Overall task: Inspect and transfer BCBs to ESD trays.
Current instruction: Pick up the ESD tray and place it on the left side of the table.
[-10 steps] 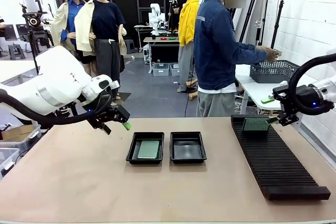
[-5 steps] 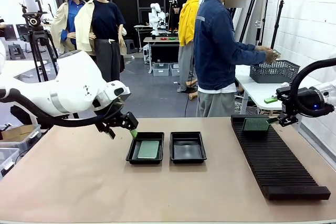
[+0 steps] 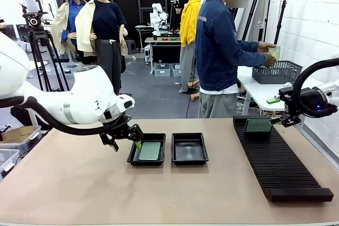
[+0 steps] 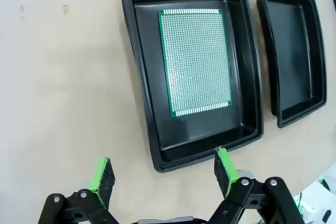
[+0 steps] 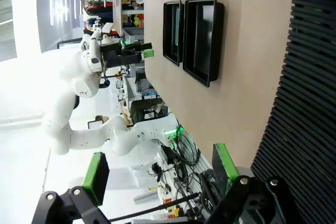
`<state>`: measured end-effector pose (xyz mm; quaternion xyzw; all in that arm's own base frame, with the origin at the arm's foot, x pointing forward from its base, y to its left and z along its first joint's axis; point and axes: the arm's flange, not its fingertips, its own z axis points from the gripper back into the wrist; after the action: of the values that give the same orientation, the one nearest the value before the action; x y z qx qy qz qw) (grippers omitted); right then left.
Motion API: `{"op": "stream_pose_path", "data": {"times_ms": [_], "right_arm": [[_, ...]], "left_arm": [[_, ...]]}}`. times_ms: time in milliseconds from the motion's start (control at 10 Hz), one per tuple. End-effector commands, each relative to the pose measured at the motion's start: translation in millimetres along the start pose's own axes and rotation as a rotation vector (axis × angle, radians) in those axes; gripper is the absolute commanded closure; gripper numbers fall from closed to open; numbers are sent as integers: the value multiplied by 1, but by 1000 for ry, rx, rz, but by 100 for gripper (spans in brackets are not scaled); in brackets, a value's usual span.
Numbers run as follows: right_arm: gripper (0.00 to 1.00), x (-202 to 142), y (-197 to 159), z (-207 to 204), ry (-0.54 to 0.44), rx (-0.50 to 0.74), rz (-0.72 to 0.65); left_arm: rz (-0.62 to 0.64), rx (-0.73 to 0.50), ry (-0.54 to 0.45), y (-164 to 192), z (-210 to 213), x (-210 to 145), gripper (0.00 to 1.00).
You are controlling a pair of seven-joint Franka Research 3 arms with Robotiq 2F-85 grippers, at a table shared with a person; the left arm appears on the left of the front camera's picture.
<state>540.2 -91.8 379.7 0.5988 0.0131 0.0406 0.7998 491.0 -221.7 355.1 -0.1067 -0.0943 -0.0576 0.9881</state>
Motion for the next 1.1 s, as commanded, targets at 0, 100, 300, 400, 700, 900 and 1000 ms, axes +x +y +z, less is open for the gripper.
{"op": "stream_pose_path", "data": {"times_ms": [0, 100, 300, 400, 700, 900, 1000], "right_arm": [[0, -4, 2, -3, -4, -19, -10], [0, -4, 2, -3, -4, -19, -10], [0, -4, 2, -3, -4, -19, -10], [0, -4, 2, -3, -4, -19, -10], [0, -4, 2, -3, -4, -19, -10], [0, -4, 2, -3, -4, -19, -10], [0, -4, 2, -3, -4, -19, -10]], "left_arm": [[6, 35, -36, -10, -15, 13, 0], [14, 48, -60, -9, -23, 17, 0], [34, 42, -51, -12, -35, 24, 0], [43, 52, -63, -13, -40, 29, 0], [67, 54, -64, -12, -46, 39, 0], [72, 61, -67, -10, -49, 46, 10], [72, 64, -68, -8, -48, 48, 24]]}}
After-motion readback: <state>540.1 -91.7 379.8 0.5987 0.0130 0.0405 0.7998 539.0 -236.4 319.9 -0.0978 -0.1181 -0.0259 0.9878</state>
